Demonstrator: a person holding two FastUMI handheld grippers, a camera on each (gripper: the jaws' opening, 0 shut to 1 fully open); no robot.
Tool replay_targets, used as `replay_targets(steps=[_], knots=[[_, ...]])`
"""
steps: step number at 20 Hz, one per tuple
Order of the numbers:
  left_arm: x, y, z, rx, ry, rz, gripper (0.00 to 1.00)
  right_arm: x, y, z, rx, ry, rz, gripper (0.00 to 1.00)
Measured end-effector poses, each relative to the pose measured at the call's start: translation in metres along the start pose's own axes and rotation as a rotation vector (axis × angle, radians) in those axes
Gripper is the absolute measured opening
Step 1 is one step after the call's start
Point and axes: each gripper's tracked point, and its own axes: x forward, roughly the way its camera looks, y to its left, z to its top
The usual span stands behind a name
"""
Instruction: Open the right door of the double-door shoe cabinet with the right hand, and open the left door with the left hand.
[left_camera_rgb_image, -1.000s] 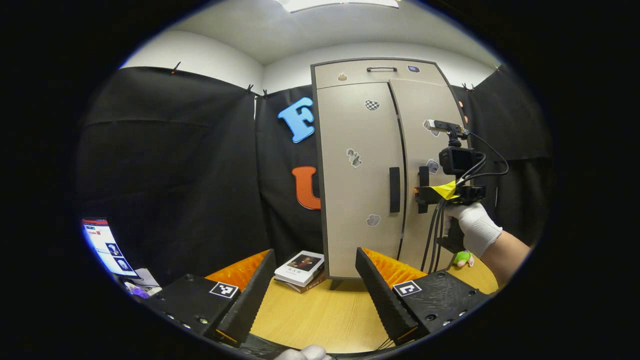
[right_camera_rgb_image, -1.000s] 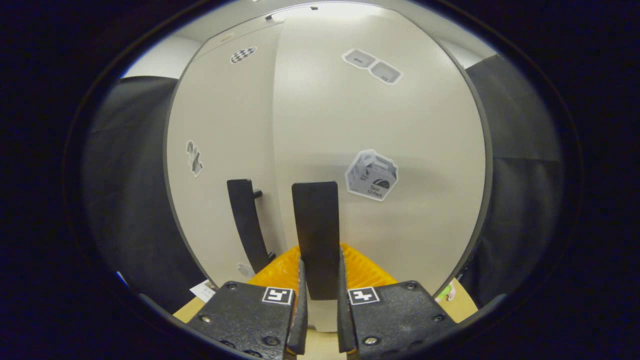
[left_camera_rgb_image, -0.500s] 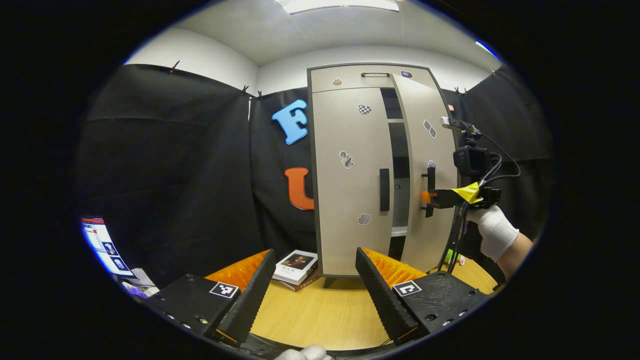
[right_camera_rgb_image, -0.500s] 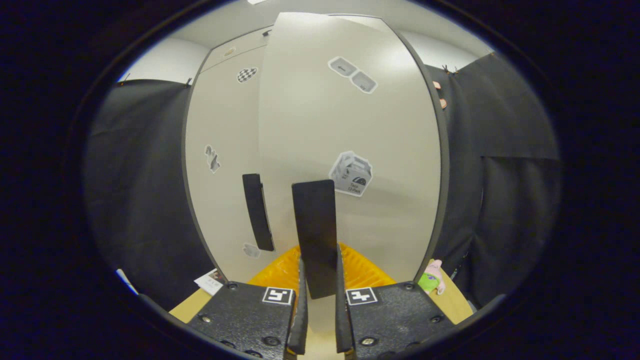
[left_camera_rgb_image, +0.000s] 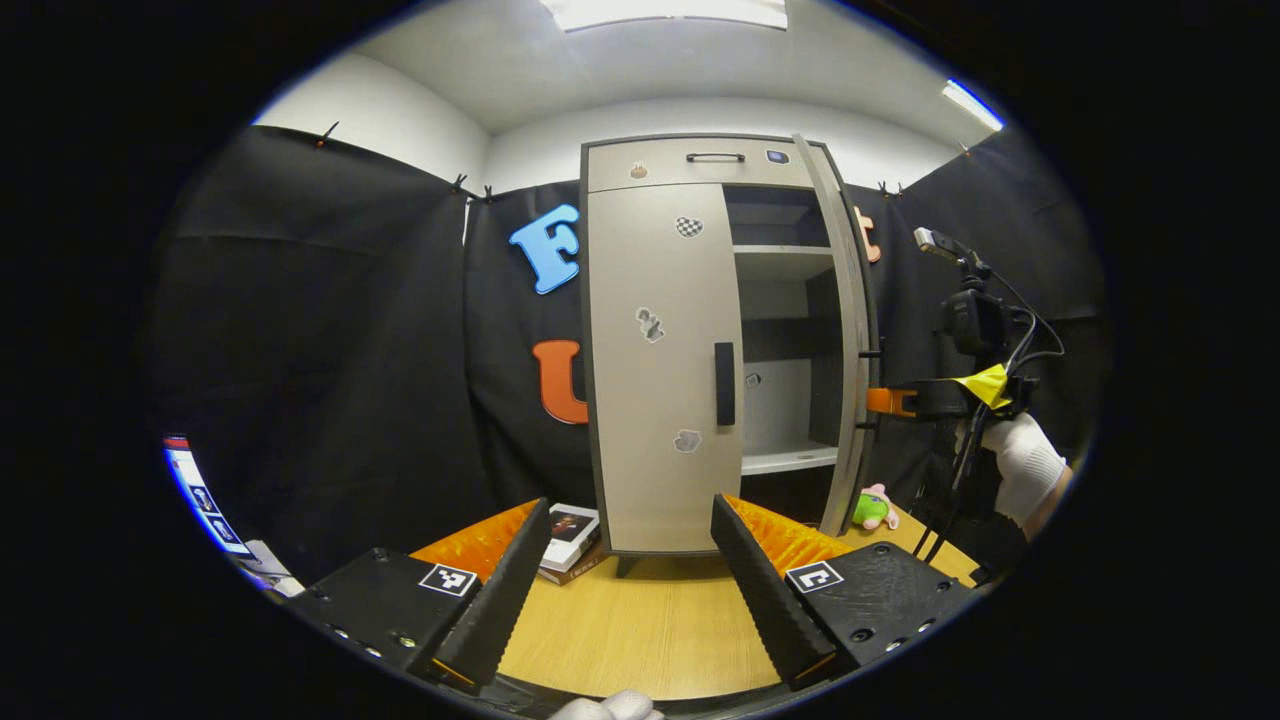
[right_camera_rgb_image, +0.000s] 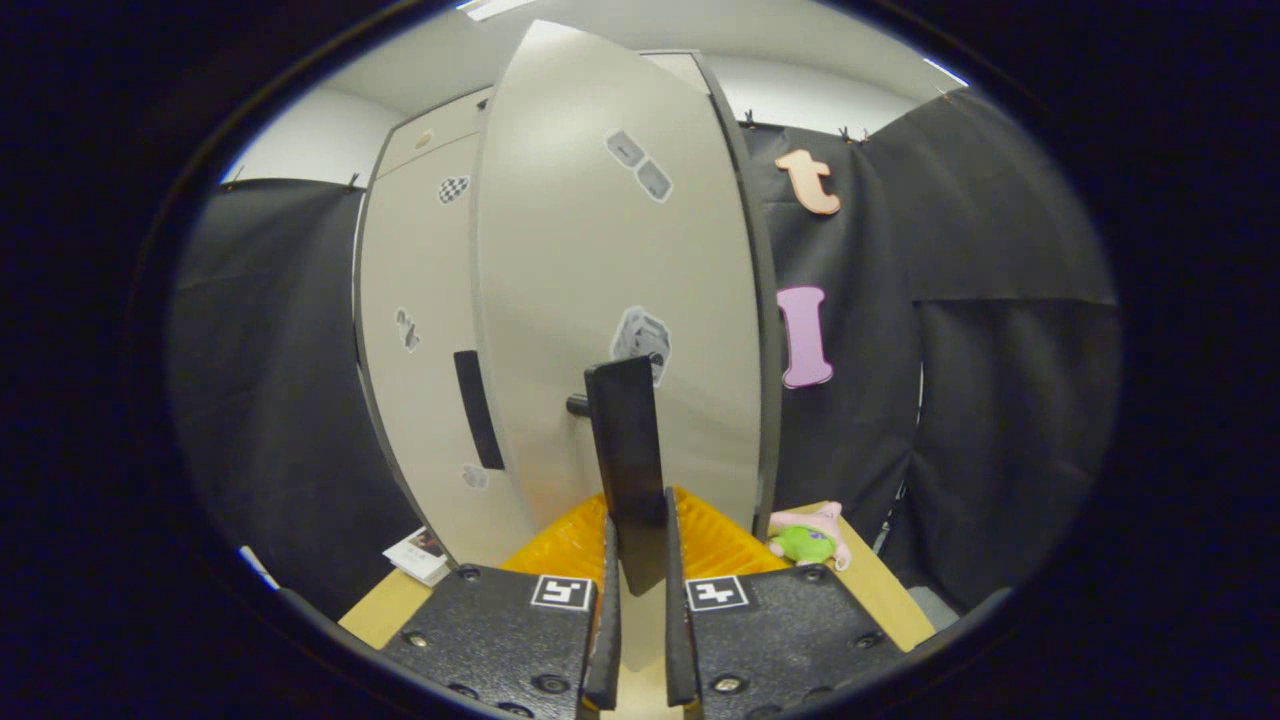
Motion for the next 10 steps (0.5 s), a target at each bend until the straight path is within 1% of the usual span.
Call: replay_targets(steps=[4, 5, 6, 7, 8, 10], knots=[[0.006, -0.032, 0.006, 0.007, -0.010, -0.057, 0.96, -0.013, -0.034, 0.007, -0.032, -0.007, -0.011, 0.16], [0.009, -0.038, 0.007, 0.008, -0.010, -0.064, 0.96, -0.015, -0.041, 0.008, -0.036, -0.007, -0.016, 0.15], [0.010, -0.046, 0.008, 0.003, -0.014, -0.074, 0.96, -0.017, -0.049, 0.008, -0.044, -0.006, -0.024, 0.11], [0.012, -0.054, 0.011, -0.001, -0.020, -0.083, 0.96, -0.020, -0.056, 0.010, -0.056, -0.006, -0.030, 0.11], [0.013, -0.061, 0.013, -0.001, -0.026, -0.088, 0.96, -0.022, -0.063, 0.011, -0.061, -0.003, -0.034, 0.07], [0.015, -0.071, 0.015, -0.002, -0.027, -0.089, 0.96, -0.022, -0.074, 0.013, -0.068, 0.000, -0.030, 0.05]])
